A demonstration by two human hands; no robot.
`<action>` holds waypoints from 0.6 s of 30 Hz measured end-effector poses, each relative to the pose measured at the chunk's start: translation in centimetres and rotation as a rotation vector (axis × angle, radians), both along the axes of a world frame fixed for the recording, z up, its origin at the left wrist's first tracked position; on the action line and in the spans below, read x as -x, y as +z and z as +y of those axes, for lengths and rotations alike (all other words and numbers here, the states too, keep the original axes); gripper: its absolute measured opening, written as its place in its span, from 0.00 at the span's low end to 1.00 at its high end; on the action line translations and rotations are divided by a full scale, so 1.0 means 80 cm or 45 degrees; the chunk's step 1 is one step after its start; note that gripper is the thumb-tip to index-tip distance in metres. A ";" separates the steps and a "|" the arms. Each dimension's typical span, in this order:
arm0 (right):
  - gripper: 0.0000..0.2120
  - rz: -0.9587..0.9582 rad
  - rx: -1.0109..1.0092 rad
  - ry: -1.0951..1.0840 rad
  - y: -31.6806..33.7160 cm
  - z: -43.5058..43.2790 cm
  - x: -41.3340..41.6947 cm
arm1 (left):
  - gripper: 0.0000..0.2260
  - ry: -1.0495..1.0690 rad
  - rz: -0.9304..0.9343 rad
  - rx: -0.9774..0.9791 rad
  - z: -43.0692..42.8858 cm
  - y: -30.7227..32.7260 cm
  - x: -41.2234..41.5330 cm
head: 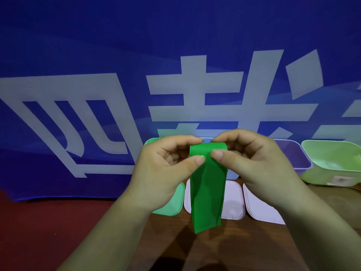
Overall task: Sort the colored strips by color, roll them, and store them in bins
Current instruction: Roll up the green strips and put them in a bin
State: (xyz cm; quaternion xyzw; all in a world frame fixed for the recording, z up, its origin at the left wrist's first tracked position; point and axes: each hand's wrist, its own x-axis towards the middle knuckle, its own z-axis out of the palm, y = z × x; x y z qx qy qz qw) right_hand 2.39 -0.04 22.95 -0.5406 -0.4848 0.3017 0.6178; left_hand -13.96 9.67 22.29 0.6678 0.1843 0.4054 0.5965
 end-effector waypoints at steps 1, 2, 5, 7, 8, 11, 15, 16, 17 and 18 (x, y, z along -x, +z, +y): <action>0.12 0.006 -0.007 0.004 -0.001 0.000 -0.001 | 0.14 0.000 -0.002 0.020 -0.001 0.001 0.000; 0.13 0.011 -0.018 0.011 -0.003 0.000 -0.001 | 0.14 0.001 -0.004 0.043 -0.001 0.002 -0.001; 0.18 0.001 -0.070 0.026 -0.006 -0.001 -0.002 | 0.16 0.022 0.002 0.105 -0.003 0.004 -0.003; 0.21 -0.038 -0.093 0.036 -0.007 -0.002 -0.003 | 0.16 0.038 0.005 0.124 -0.004 0.005 -0.003; 0.20 -0.068 -0.102 0.037 -0.008 -0.002 -0.003 | 0.16 0.041 0.007 0.133 -0.004 0.006 -0.002; 0.17 -0.116 -0.127 0.023 -0.011 -0.001 -0.005 | 0.15 0.040 0.021 0.151 -0.006 0.009 -0.003; 0.19 -0.128 -0.167 0.019 -0.013 -0.001 -0.006 | 0.14 0.034 0.029 0.152 -0.007 0.010 -0.005; 0.19 -0.138 -0.169 0.014 -0.013 -0.001 -0.006 | 0.14 0.031 0.034 0.145 -0.007 0.010 -0.004; 0.19 -0.150 -0.169 0.004 -0.013 -0.002 -0.007 | 0.14 0.029 0.038 0.138 -0.008 0.010 -0.004; 0.18 -0.163 -0.165 -0.011 -0.013 -0.002 -0.007 | 0.14 0.027 0.040 0.132 -0.008 0.010 -0.004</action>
